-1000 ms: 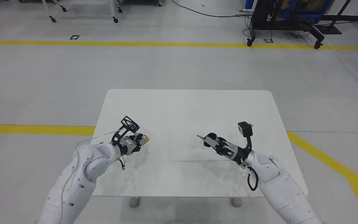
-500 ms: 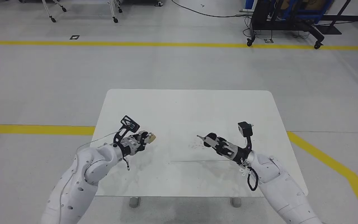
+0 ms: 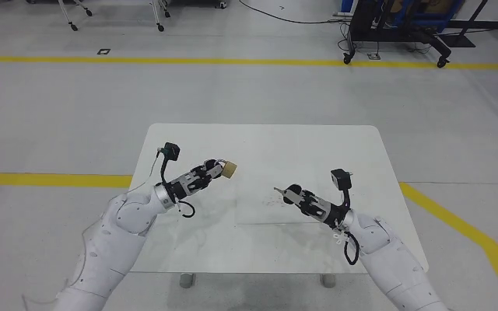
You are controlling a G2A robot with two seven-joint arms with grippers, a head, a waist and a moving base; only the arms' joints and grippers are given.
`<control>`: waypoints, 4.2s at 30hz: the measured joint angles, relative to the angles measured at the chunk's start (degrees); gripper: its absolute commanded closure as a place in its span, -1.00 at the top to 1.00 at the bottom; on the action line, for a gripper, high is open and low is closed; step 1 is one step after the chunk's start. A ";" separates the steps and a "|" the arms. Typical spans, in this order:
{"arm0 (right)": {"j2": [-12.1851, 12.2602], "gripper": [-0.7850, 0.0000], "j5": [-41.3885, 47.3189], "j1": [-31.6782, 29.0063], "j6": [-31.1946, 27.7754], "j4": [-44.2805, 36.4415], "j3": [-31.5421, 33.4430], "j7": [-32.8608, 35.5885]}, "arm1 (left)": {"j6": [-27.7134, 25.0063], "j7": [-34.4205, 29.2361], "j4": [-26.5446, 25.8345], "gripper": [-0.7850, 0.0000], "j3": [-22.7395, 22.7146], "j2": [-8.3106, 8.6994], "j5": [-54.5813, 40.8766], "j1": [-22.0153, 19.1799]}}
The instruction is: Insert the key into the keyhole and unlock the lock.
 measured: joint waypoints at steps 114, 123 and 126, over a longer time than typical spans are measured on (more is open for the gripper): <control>-9.69 -1.00 3.66 9.43 0.00 4.90 -18.46 -15.72 | 16.68 -51.88 28.90 -1.00 17.26 -8.35 -78.79 -14.26; -10.06 -1.00 4.56 9.39 0.00 5.39 -17.96 -14.59 | 16.83 -52.03 28.14 -1.00 14.76 -9.30 -75.00 -13.45; -10.17 -1.00 4.82 9.35 0.00 5.56 -17.71 -14.20 | 16.85 -52.05 27.84 -1.00 14.00 -9.52 -73.56 -13.24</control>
